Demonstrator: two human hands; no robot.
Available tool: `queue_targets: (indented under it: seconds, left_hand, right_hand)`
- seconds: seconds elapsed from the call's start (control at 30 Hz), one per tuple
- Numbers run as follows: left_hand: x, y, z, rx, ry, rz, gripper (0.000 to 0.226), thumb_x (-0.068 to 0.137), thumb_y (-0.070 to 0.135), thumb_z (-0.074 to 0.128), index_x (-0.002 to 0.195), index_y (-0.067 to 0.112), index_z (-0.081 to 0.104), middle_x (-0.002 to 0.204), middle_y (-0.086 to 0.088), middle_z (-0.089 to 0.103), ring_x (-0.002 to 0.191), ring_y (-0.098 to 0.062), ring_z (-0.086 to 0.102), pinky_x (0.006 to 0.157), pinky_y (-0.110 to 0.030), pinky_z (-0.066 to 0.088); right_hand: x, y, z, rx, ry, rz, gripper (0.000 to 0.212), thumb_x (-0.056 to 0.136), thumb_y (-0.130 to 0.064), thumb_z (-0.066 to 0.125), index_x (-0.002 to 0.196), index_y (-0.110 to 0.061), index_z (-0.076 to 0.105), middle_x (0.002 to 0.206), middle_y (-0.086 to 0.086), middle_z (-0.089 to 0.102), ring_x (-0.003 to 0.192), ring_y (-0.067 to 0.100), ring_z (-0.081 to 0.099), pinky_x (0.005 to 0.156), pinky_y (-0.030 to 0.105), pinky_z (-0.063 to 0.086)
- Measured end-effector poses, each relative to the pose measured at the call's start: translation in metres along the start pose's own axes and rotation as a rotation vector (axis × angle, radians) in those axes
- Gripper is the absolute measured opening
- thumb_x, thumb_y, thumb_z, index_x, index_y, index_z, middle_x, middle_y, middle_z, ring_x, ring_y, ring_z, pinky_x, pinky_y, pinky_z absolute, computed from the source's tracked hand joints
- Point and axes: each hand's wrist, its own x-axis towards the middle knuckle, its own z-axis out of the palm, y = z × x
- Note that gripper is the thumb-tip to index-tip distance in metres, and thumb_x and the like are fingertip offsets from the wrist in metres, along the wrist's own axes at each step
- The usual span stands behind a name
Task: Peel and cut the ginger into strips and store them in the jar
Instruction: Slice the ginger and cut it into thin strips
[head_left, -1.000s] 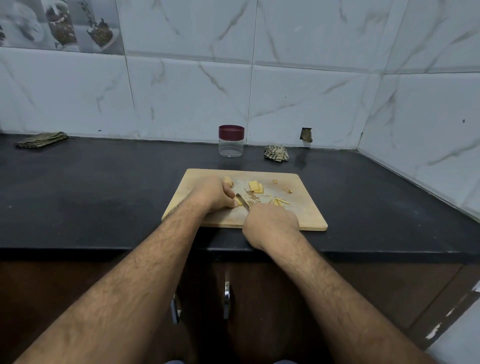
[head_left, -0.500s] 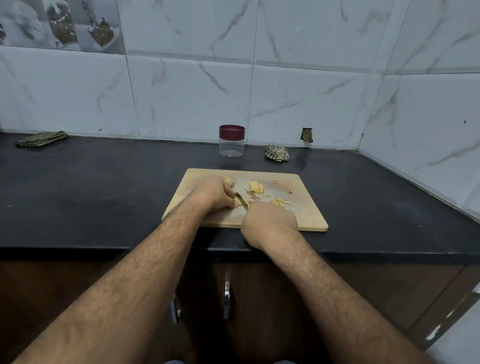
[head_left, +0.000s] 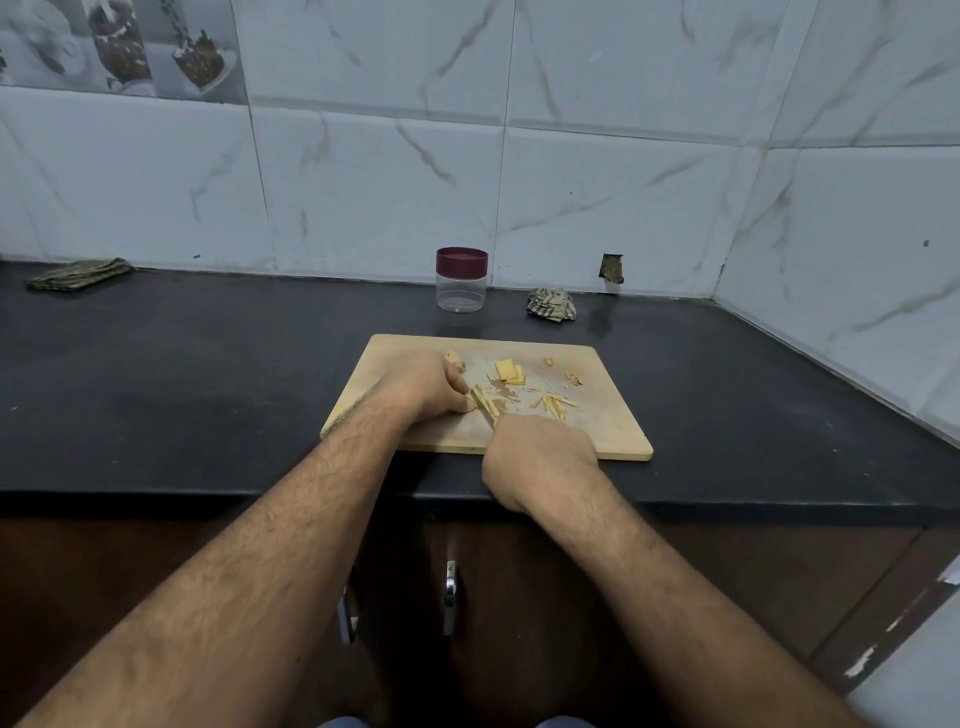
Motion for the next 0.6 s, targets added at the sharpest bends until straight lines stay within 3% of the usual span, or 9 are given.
queue_targets:
  seconds: [0.1,0.3,0.43,0.6]
  left_hand:
    - [-0.001,0.002,-0.002,-0.006,-0.022,-0.021,0.030,0.080,0.031,0.081,0.108,0.024,0.076,0.120,0.007,0.067,0.109,-0.012,0.058,0.089,-0.025,0.045]
    - [-0.003,0.007,-0.009,-0.087,-0.096,-0.067,0.020,0.076,0.026,0.084,0.094,0.023,0.076,0.110,0.008,0.069,0.075,-0.014,0.057,0.068,-0.026,0.048]
    - [-0.005,0.007,-0.013,-0.158,-0.102,-0.110,0.003,0.086,0.014,0.074,0.085,0.016,0.072,0.078,-0.002,0.065,0.058,-0.015,0.049,0.058,-0.025,0.047]
    - [0.000,0.005,-0.009,-0.150,-0.052,-0.177,0.014,0.083,0.006,0.067,0.071,0.012,0.063,0.064,-0.008,0.059,0.051,-0.019,0.047,0.058,-0.028,0.045]
  right_hand:
    - [-0.010,0.010,0.005,0.002,-0.018,0.012,0.032,0.094,-0.013,0.053,0.125,-0.018,0.054,0.101,0.003,0.054,0.089,0.022,0.049,0.072,0.035,0.039]
    - [-0.020,0.020,-0.006,0.010,-0.014,0.007,0.029,0.098,-0.017,0.046,0.126,-0.016,0.054,0.117,0.004,0.059,0.090,0.022,0.049,0.075,0.035,0.042]
    - [-0.020,0.020,-0.013,0.054,0.005,0.005,0.029,0.097,-0.015,0.044,0.124,-0.013,0.055,0.117,0.006,0.060,0.089,0.024,0.048,0.076,0.034,0.042]
    - [-0.006,0.011,-0.013,0.088,0.023,0.036,0.031,0.097,-0.015,0.044,0.124,-0.014,0.057,0.124,0.006,0.060,0.096,0.024,0.052,0.077,0.034,0.041]
